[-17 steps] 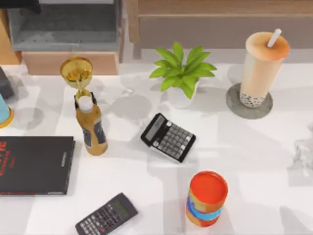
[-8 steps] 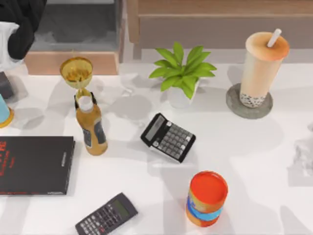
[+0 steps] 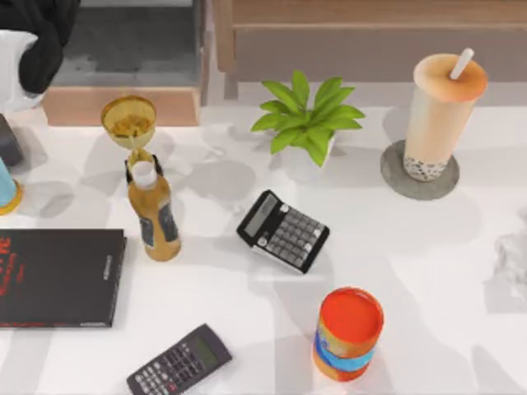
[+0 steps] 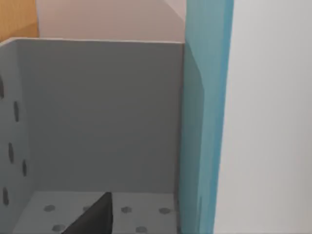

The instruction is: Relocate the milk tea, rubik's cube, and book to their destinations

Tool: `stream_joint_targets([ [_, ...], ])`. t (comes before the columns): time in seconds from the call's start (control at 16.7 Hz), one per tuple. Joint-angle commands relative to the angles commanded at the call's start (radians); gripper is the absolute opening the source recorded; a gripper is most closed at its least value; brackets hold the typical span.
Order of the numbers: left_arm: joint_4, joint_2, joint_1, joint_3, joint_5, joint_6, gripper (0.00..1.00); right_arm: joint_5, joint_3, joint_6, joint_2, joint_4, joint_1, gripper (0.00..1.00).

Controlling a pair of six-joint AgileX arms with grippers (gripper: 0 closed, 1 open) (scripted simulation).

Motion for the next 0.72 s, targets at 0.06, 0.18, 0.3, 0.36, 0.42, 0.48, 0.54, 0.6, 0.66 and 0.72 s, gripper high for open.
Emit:
stream_joint_targets([
  [0.06,-0.005,0.013,0.000,0.019,0.002,0.000,1.00,0.000,0.000,0.000,0.000,0.000,0.000,1.00],
  [0.18,-0.017,0.047,0.002,0.066,0.005,0.000,1.00,0.000,0.000,0.000,0.000,0.000,0.000,1.00],
  [0.3,-0.031,0.080,0.005,0.112,0.008,0.000,1.00,0.000,0.000,0.000,0.000,0.000,0.000,1.00],
  [0.36,-0.036,0.091,0.006,0.128,0.009,0.000,1.00,0.000,0.000,0.000,0.000,0.000,0.000,1.00],
  [0.42,-0.038,0.096,0.006,0.135,0.009,0.000,1.00,0.000,0.000,0.000,0.000,0.000,0.000,1.00],
  [0.48,-0.038,0.096,0.006,0.135,0.009,0.000,1.00,0.000,0.000,0.000,0.000,0.000,0.000,1.00],
  [0.54,-0.038,0.096,0.006,0.135,0.009,0.000,1.00,0.000,0.000,0.000,0.000,0.000,0.000,1.00],
  [0.6,-0.038,0.096,0.006,0.135,0.009,0.000,1.00,0.000,0.000,0.000,0.000,0.000,0.000,1.00],
  [0.66,-0.038,0.096,0.006,0.135,0.009,0.000,0.92,0.000,0.000,0.000,0.000,0.000,0.000,1.00],
  [0.72,-0.038,0.096,0.006,0.135,0.009,0.000,0.85,0.000,0.000,0.000,0.000,0.000,0.000,1.00],
])
